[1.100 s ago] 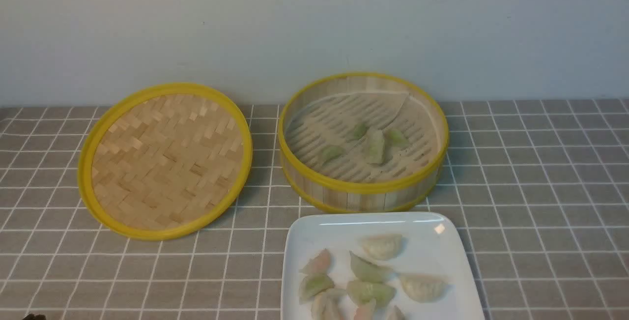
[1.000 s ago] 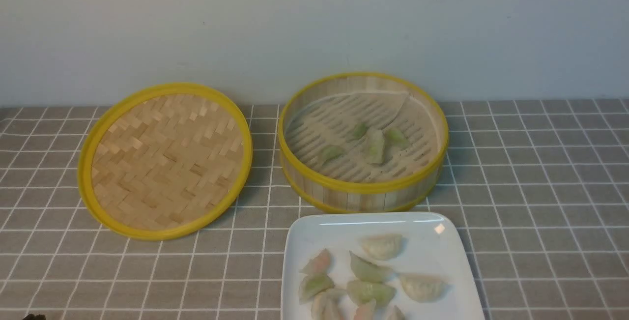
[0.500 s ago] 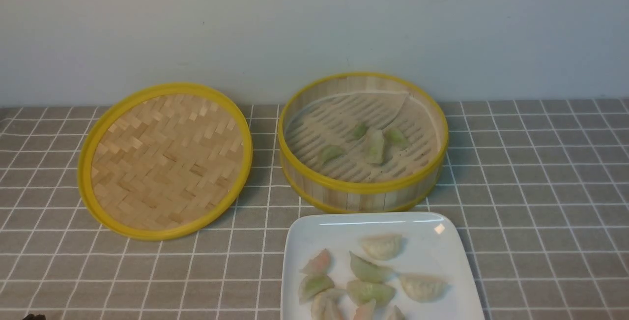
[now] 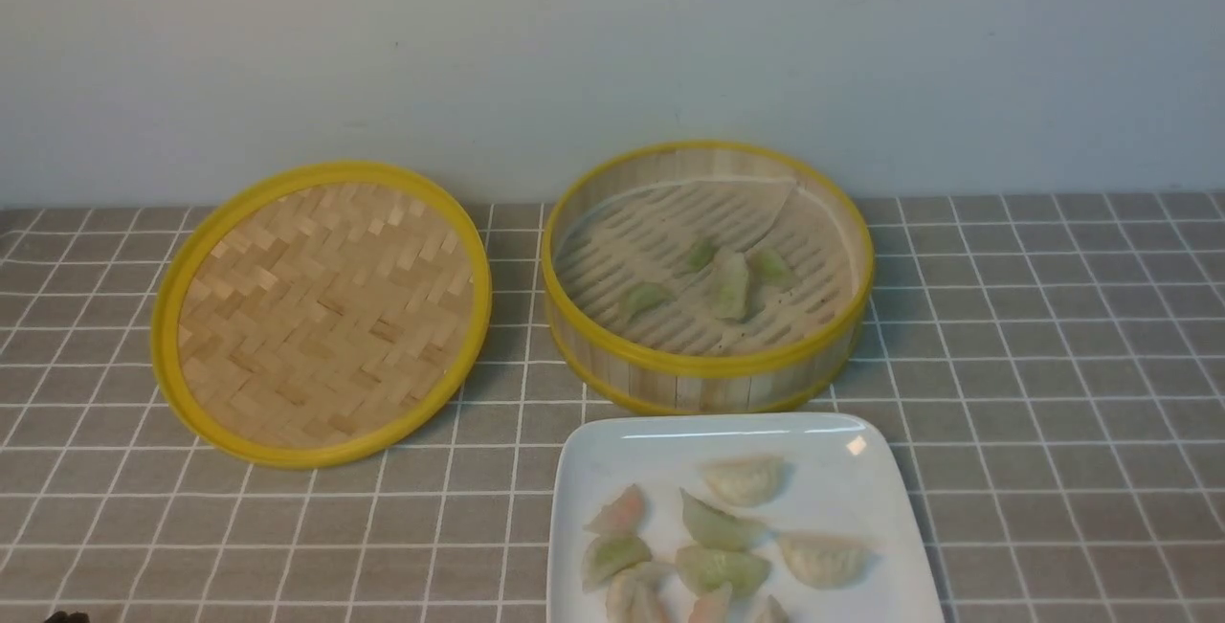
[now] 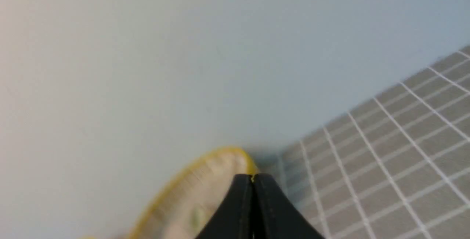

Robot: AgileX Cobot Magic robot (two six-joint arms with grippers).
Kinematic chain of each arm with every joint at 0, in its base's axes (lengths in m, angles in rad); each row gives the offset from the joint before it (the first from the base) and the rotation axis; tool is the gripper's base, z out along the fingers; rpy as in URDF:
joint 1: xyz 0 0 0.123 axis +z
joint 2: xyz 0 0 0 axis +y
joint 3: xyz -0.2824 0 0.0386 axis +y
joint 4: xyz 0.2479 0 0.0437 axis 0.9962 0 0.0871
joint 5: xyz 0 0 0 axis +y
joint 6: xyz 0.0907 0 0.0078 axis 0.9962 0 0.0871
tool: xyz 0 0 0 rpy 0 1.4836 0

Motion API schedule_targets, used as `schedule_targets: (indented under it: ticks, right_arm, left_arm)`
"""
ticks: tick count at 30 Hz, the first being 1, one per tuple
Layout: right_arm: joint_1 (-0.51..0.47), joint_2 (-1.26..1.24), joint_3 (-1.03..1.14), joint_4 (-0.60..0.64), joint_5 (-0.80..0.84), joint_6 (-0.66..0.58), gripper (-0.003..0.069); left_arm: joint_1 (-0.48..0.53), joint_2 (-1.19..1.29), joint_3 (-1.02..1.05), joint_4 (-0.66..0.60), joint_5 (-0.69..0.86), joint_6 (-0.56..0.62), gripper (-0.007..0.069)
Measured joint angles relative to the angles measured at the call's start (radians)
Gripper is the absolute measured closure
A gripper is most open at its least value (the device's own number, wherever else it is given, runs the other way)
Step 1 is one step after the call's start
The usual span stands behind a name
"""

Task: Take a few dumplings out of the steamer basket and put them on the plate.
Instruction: Use the right arm to grab a dumpling from inside the steamer

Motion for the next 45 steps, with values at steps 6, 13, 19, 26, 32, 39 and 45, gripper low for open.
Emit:
schedule_targets:
  ticks: [6, 13, 19, 26, 32, 39, 45]
  right_arm:
    - [0.000, 0.000, 0.000, 0.096, -0.170, -0.006, 0.0673]
    - [0.025, 0.087, -0.191, 0.003, -0.095, 0.023, 0.0673]
    - [0.105, 0.633, -0.751, -0.199, 0.556, -0.124, 0.0673]
    - [0.208, 1.226, -1.218, -0.199, 1.010, -0.355, 0.0673]
    - [0.298, 1.613, -1.557, -0.177, 1.168, -0.419, 0.0673]
    - [0.359, 1.912, -1.849, -0.170, 1.174, -0.438, 0.0669]
    - [0.393, 2.081, -1.975, -0.178, 1.175, -0.439, 0.0650]
  left_arm:
    - [0.000, 0.000, 0.000, 0.000, 0.000, 0.000, 0.0629]
    - [0.000, 0.000, 0.000, 0.000, 0.000, 0.000, 0.0629]
    - [0.000, 0.000, 0.000, 0.000, 0.000, 0.000, 0.0629]
    - [0.000, 0.000, 0.000, 0.000, 0.000, 0.000, 0.0629]
    - [0.000, 0.000, 0.000, 0.000, 0.000, 0.000, 0.0629]
    - [0.000, 0.000, 0.000, 0.000, 0.000, 0.000, 0.0629]
    - [0.000, 0.000, 0.000, 0.000, 0.000, 0.000, 0.0629]
